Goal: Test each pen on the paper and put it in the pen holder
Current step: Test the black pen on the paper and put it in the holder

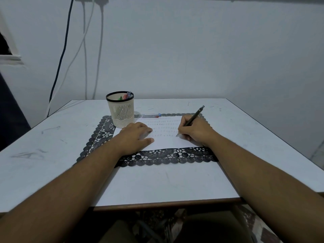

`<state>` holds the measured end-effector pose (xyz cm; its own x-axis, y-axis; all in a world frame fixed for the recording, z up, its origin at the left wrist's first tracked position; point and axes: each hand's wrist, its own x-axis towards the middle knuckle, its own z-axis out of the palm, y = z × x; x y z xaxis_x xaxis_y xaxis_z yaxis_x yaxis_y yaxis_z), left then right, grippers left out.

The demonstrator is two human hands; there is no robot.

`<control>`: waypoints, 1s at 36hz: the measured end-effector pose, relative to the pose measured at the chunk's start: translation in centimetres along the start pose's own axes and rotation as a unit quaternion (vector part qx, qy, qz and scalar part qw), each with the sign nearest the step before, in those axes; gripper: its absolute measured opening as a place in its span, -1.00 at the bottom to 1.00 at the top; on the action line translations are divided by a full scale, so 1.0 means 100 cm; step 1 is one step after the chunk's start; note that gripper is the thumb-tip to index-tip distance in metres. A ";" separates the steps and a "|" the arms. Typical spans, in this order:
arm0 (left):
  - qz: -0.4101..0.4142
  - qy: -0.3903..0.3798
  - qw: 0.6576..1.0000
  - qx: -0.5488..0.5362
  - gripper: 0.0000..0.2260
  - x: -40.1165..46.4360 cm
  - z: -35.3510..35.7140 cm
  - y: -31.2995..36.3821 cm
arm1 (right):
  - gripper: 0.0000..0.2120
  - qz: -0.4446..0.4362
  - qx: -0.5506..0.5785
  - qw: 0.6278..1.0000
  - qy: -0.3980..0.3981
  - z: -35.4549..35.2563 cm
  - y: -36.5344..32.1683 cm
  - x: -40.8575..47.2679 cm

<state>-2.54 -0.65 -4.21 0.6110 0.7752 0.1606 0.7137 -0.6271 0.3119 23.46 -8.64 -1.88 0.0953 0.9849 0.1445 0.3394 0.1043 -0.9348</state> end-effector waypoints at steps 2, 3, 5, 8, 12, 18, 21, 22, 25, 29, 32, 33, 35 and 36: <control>-0.001 0.000 1.000 0.001 -0.52 0.000 0.000 0.000 | -0.87 -0.002 -0.002 1.000 0.008 -0.001 0.000 0.000; 0.000 0.001 1.000 0.000 -0.51 0.000 0.000 0.000 | -0.86 -0.003 -0.005 1.000 0.018 -0.003 0.001 0.000; 0.001 0.002 1.000 -0.001 -0.51 0.001 0.000 0.000 | -0.81 0.000 -0.005 0.999 0.036 -0.005 0.003 0.001; 0.003 0.002 1.000 -0.003 -0.51 0.001 0.001 0.001 | -0.74 0.007 0.014 0.999 0.038 -0.007 0.007 0.003; -0.001 0.006 1.000 -0.010 -0.55 0.000 0.000 -0.001 | -0.77 0.012 0.007 1.000 0.021 -0.006 0.006 0.003; -0.001 0.005 1.000 -0.007 -0.55 0.000 0.000 0.002 | -0.81 0.012 -0.011 0.999 0.035 -0.005 0.005 0.003; -0.002 0.007 1.000 -0.002 -0.55 0.000 0.000 0.001 | -0.80 0.013 -0.012 0.999 0.046 -0.004 0.004 0.004; -0.002 0.007 1.000 -0.002 -0.55 0.000 0.000 0.000 | -0.79 0.013 -0.012 0.999 0.044 -0.005 0.004 0.003; -0.001 0.007 1.000 -0.003 -0.55 0.000 0.002 0.000 | -0.79 0.002 -0.041 0.999 0.036 -0.006 0.003 0.001; -0.002 0.003 1.000 0.001 -0.55 0.001 0.001 0.000 | -0.80 0.005 -0.030 0.999 0.031 -0.006 0.003 0.001; -0.003 0.002 1.000 0.002 -0.54 0.000 -0.001 0.001 | -0.80 0.009 -0.017 0.999 0.033 -0.004 0.002 0.002; -0.002 0.002 1.000 0.002 -0.54 0.000 -0.001 0.001 | -0.79 0.009 -0.022 0.999 0.036 -0.005 0.002 0.002; -0.001 0.003 1.000 0.002 -0.55 0.000 0.000 0.002 | -0.78 0.006 -0.033 0.999 0.043 -0.005 0.001 0.001; 0.000 0.002 1.000 0.001 -0.54 0.000 0.000 0.001 | -0.78 0.005 -0.037 0.998 0.045 -0.006 0.001 0.000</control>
<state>-2.43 -0.74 -4.19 0.6094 0.7758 0.1636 0.7150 -0.6269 0.3093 24.01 -8.68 -1.78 0.1815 0.9692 0.1663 0.4055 0.0803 -0.9106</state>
